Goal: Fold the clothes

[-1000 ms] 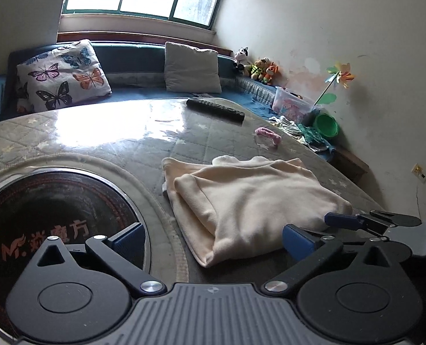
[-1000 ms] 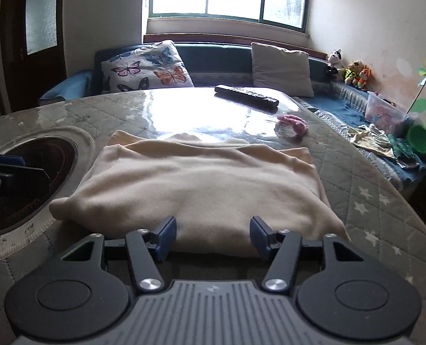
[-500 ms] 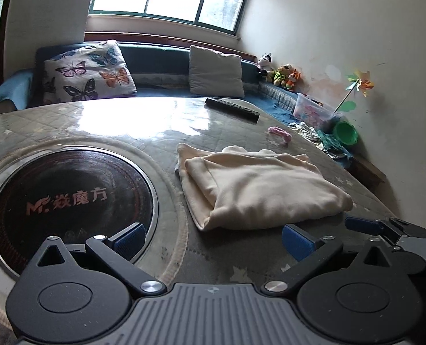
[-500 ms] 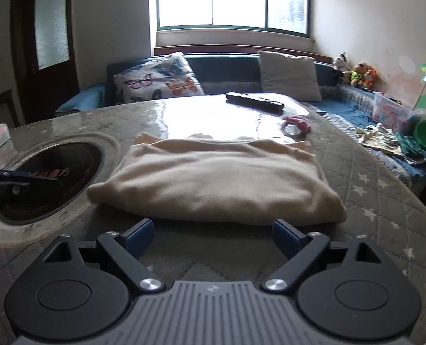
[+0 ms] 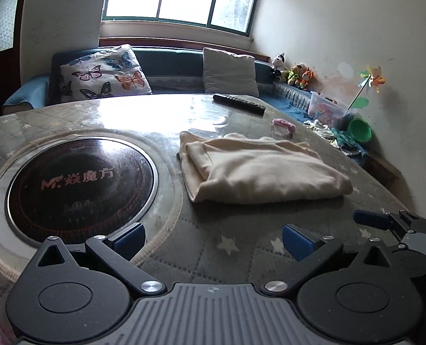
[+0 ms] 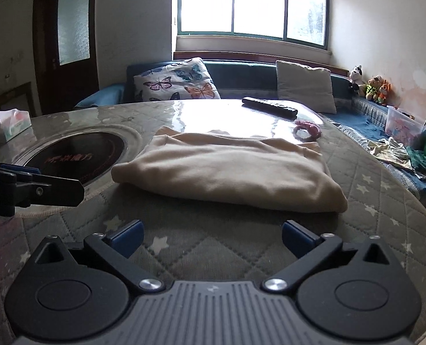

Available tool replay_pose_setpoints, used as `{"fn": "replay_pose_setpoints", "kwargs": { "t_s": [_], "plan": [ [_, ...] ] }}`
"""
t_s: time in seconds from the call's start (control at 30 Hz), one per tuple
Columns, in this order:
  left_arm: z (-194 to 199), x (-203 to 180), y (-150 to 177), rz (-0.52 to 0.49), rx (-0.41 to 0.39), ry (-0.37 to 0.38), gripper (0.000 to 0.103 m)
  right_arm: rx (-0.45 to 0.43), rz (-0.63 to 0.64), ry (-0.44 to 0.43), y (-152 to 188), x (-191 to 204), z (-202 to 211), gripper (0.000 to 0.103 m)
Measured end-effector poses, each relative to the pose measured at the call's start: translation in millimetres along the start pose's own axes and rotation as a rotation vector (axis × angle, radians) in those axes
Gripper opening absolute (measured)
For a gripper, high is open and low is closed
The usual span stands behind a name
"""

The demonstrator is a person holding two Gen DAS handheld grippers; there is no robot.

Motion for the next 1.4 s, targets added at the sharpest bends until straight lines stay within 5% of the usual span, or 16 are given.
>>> {"fn": "replay_pose_setpoints", "kwargs": {
  "t_s": [0.7, 1.4],
  "plan": [
    [33.4, -21.0, 28.3, -0.055, -0.012, -0.034, 0.103, -0.022, -0.03, 0.012, 29.9, -2.2, 40.0, 0.103],
    [10.8, -26.1, 32.5, -0.074, 0.03, -0.023, 0.103, 0.007, -0.047, 0.025, 33.4, -2.6, 28.1, 0.103]
  ]
}}
Point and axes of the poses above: each gripper's, at about its wrist camera, not at the fingertips, and z roughly against the way its jaws point, x to its left, y to its underside, the point moved 10 cm from there along -z, roughly the way its jaws point, and after that the axes turned 2 degrees about -x, right-handed, at the moved point
